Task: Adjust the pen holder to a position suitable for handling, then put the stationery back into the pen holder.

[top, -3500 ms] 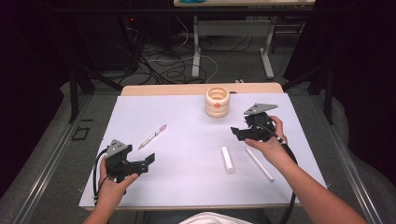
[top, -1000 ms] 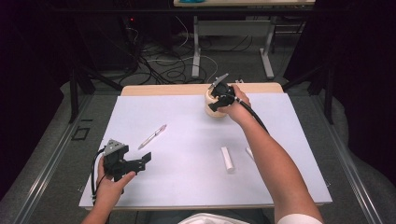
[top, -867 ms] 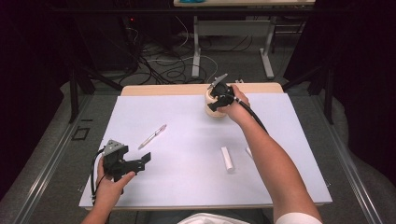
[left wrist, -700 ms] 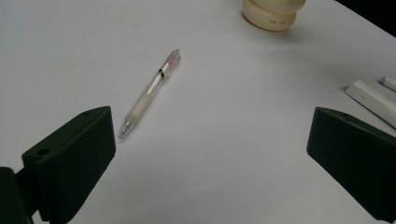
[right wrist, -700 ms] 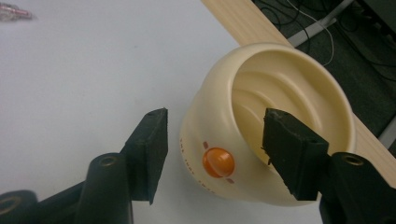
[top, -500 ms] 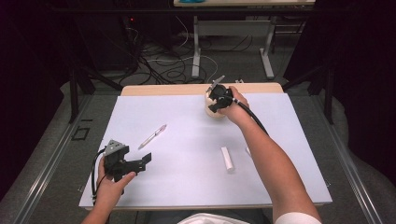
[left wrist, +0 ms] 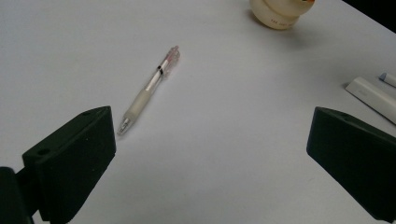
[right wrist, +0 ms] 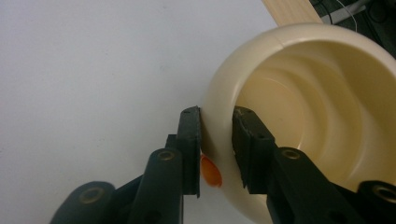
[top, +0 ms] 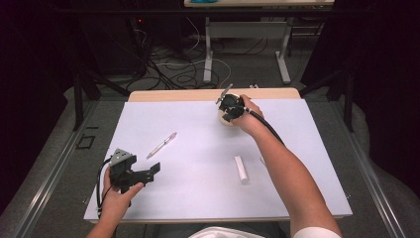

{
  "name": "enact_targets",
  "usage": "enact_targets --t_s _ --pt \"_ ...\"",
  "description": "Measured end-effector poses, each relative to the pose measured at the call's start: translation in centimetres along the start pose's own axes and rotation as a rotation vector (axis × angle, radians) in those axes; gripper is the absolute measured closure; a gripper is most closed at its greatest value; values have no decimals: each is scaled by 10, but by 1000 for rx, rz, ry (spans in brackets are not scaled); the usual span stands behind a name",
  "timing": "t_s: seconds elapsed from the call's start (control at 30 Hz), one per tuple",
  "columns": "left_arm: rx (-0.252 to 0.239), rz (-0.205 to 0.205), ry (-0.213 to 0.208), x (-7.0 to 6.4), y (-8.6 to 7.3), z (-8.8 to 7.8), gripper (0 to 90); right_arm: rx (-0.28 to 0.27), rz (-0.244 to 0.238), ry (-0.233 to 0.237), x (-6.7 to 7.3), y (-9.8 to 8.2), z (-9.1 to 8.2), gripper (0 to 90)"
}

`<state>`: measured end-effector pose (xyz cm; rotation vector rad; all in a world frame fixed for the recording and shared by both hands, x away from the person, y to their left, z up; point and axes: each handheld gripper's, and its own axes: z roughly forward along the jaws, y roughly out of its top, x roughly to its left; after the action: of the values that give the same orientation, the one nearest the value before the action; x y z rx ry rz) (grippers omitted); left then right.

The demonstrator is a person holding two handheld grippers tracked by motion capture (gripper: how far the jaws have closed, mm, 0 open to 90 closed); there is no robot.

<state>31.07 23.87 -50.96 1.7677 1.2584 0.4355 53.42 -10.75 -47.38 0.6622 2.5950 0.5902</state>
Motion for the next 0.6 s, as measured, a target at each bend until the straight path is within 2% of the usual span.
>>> enact_targets --t_s 0.07,0.17,0.4,0.47,0.5,0.57,0.6 --pt "3 3 0 0 0 -1 15 6 35 3 2 0 -1 763" --pt "2 1 1 0 0 -1 16 -1 12 2 0 0 -2 762" --pt "4 -3 1 1 0 1 17 -16 -10 -6 2 1 -3 767" --pt "4 -3 1 1 -1 0 17 -32 -10 -8 3 3 -6 769" --pt "3 -3 2 1 -1 0 17 -31 11 -4 5 3 -7 769" --pt "5 -4 2 1 -1 0 17 -43 -6 0 4 4 -8 769" --pt "6 -3 1 1 -1 0 17 -42 19 5 7 4 -12 768"
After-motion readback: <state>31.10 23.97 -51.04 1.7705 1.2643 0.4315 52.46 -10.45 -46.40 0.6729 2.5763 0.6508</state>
